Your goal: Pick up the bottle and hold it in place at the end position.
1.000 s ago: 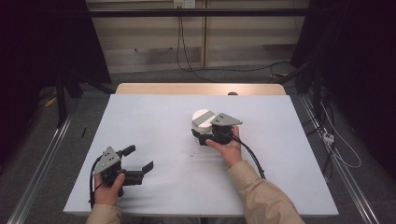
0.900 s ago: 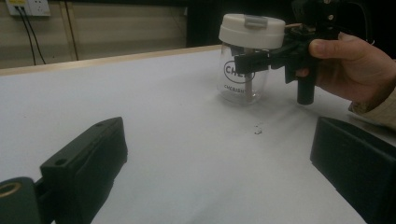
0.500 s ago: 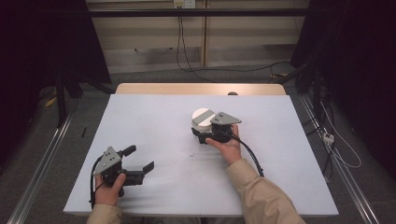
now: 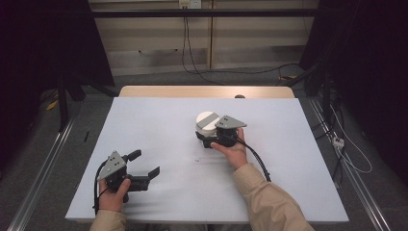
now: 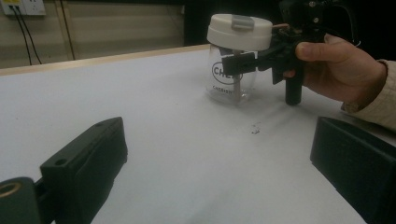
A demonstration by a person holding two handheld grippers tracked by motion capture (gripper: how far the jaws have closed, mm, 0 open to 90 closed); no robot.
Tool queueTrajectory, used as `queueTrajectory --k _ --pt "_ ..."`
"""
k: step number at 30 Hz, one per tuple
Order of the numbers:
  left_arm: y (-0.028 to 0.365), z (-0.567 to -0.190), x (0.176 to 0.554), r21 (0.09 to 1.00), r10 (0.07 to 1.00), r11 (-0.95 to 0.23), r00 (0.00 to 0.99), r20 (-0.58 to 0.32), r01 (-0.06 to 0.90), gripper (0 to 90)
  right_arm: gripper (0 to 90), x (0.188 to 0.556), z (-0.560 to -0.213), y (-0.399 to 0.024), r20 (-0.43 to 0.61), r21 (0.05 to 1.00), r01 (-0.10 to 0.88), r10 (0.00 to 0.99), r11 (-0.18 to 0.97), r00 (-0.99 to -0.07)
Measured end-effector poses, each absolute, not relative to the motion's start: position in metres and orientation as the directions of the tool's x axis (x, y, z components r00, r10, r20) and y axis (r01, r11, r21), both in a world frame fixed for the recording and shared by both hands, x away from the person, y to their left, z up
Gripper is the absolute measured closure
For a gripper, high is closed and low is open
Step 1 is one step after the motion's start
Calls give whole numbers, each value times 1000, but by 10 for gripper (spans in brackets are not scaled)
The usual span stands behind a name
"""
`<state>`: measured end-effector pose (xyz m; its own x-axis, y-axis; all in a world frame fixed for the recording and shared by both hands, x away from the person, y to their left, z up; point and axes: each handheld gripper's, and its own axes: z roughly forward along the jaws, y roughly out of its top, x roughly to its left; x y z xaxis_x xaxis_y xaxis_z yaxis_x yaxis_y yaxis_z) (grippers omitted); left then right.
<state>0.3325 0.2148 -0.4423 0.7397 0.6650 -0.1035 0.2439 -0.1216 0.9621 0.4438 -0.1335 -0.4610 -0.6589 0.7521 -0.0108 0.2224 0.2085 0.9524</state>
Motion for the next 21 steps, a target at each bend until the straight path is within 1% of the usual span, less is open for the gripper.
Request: queueTrajectory --k 10,21 --pt "213 -441 332 962 665 -132 741 -93 239 35 187 443 -462 -135 -8 952 223 749 208 -662" --pt "215 -439 334 963 674 -114 731 -105 244 35 188 442 -462 -136 -4 952 226 748 206 -663"
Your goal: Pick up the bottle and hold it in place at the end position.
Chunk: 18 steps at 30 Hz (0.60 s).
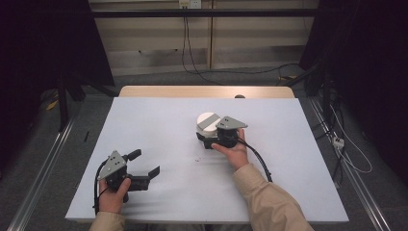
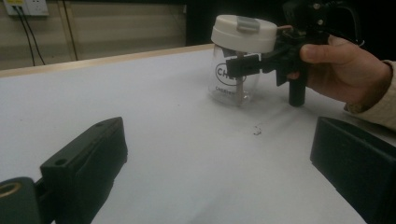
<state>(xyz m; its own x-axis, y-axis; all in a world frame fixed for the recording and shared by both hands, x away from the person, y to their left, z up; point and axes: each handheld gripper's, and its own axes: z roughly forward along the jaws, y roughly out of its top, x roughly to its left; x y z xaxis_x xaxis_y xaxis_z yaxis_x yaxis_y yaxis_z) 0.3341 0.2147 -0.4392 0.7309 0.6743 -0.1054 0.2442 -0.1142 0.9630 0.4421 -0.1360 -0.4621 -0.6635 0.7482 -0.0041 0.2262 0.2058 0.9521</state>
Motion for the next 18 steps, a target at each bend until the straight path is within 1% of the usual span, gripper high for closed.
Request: queueTrajectory --k 1,18 --pt "215 -439 335 961 677 -108 727 -115 253 35 187 442 -462 -136 -5 952 225 748 206 -664" --pt "203 -436 343 959 672 -123 732 -109 256 35 188 441 -463 -136 -7 953 223 748 207 -663"
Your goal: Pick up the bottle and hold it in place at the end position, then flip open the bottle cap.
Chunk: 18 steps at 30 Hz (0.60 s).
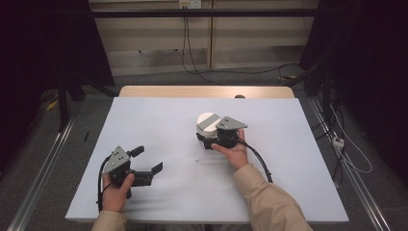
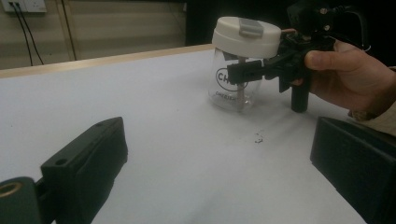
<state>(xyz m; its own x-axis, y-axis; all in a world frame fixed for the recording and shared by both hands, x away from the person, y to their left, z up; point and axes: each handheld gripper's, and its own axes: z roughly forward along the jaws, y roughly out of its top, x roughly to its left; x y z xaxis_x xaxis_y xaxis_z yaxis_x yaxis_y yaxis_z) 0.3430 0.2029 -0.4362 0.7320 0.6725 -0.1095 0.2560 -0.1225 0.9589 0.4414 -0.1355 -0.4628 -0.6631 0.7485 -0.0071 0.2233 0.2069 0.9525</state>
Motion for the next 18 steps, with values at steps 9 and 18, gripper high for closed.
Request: queueTrajectory --k 9,18 --pt "190 -433 347 956 651 -136 751 -114 262 35 188 442 -463 -136 -6 952 225 749 206 -663" --pt "176 -429 353 956 633 -128 764 -126 264 37 188 441 -463 -137 -3 952 228 748 205 -663"
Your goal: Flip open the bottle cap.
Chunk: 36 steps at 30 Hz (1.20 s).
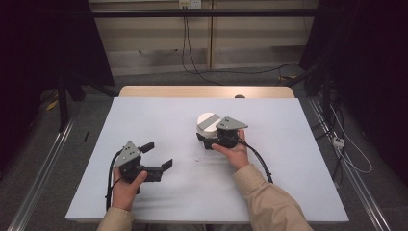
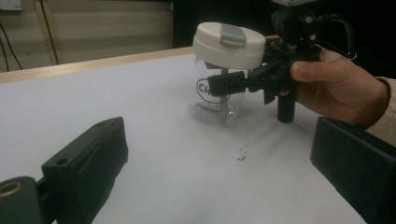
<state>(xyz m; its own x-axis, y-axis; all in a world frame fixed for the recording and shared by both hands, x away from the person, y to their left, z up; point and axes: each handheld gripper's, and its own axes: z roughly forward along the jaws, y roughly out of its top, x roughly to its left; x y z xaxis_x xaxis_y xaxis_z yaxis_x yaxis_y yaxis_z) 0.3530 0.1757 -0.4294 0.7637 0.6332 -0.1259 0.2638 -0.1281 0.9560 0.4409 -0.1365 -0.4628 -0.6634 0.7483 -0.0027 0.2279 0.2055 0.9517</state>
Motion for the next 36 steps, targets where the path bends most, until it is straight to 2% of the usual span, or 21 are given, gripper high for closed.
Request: queueTrajectory --k 9,21,23,25,28,30,33,36 --pt "159 -427 361 950 630 -134 765 -137 281 43 188 441 -463 -136 -2 951 230 748 206 -664" --pt "144 -422 369 951 618 -143 775 -130 274 130 188 441 -463 -136 -6 952 226 750 208 -662" --pt "140 -421 371 950 613 -139 777 -140 281 190 188 441 -463 -136 -8 951 226 750 209 -661" --pt "139 -420 372 950 609 -142 781 -138 279 209 188 441 -463 -136 -6 951 227 750 208 -662" --pt "136 -418 374 944 587 -154 795 -150 292 356 188 441 -463 -137 0 951 233 750 205 -662" --pt "135 -417 376 940 585 -163 796 -153 300 397 188 441 -463 -136 -3 951 231 750 207 -662" --pt "131 -416 379 931 576 -168 799 -173 323 535 188 441 -463 -136 -3 951 231 750 207 -661" --pt "128 -416 382 925 582 -173 792 -182 340 587 188 441 -463 -136 -8 951 227 751 209 -661"
